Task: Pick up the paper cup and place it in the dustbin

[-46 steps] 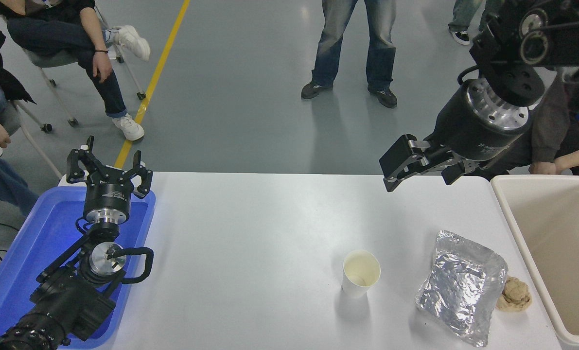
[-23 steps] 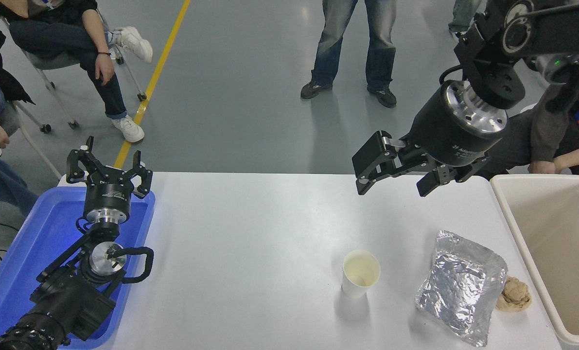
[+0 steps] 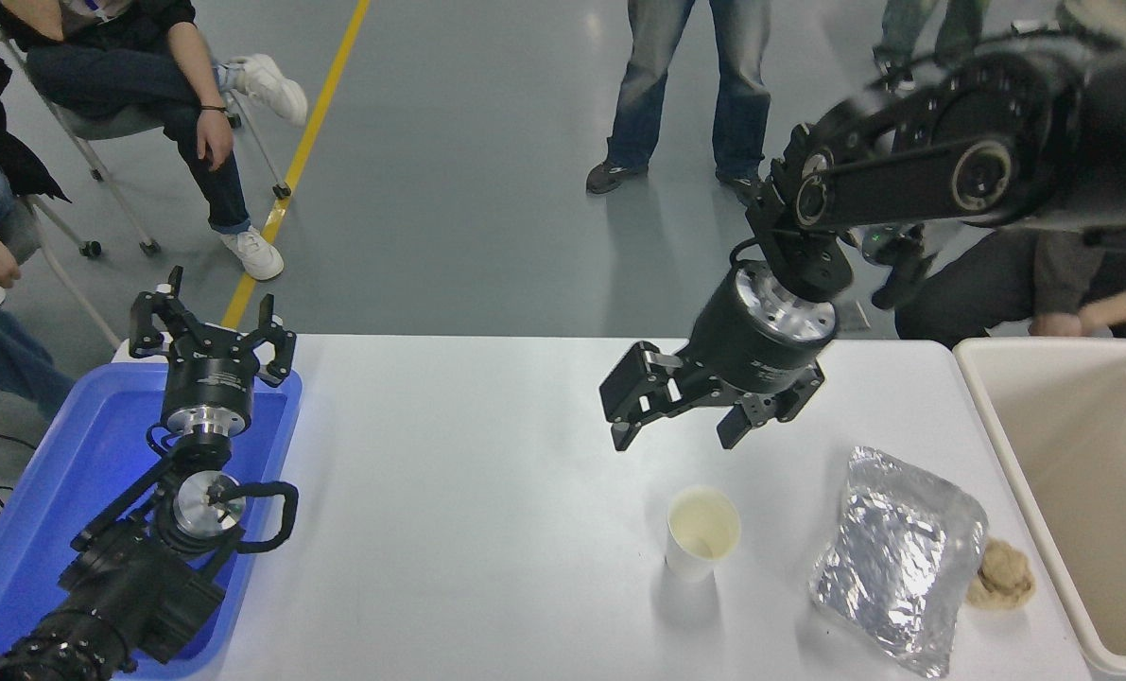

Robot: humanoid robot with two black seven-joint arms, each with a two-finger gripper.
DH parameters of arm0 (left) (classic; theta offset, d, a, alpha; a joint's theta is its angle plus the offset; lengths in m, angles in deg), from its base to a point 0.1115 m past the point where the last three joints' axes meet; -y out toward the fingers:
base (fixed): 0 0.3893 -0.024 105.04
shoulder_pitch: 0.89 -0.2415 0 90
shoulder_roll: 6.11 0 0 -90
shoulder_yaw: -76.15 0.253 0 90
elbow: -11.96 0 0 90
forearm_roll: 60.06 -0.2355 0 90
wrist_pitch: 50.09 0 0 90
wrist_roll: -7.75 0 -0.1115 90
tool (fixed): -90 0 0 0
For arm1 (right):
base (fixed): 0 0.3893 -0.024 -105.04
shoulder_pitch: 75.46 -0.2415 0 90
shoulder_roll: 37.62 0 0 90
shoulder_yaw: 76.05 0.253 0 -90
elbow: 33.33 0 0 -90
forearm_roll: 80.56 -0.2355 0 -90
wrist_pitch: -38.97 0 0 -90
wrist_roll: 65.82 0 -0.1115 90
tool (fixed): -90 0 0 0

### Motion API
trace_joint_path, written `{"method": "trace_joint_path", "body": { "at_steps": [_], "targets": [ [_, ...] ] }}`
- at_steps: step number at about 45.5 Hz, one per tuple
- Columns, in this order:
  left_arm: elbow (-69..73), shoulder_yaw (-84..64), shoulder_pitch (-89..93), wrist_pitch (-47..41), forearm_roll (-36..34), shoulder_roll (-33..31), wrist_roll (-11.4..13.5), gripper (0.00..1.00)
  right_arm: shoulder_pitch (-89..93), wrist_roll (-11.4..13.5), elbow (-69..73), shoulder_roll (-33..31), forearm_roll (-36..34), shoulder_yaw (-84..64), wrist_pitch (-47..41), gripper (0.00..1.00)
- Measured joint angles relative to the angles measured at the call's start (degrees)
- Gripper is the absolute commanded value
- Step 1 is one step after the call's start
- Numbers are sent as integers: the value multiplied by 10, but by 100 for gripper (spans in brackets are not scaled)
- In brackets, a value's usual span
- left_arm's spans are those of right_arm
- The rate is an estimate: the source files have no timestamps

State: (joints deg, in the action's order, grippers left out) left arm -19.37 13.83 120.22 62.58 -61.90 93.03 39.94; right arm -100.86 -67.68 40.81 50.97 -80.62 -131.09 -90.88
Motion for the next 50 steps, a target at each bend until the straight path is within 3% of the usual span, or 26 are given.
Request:
{"method": "trace_joint_path", "body": {
  "at_steps": [25, 42, 50],
  "targets": [
    [0, 0, 0, 0, 0, 0, 0, 99, 188, 0, -110, -30, 162, 30, 36, 100],
    [0, 0, 0, 0, 0, 0, 0, 99, 254, 0, -153, -41, 218, 32, 58, 100],
    [0, 0, 0, 0, 0, 0, 0, 99, 287, 0, -175, -41, 235, 32, 76, 93]
  ]
}}
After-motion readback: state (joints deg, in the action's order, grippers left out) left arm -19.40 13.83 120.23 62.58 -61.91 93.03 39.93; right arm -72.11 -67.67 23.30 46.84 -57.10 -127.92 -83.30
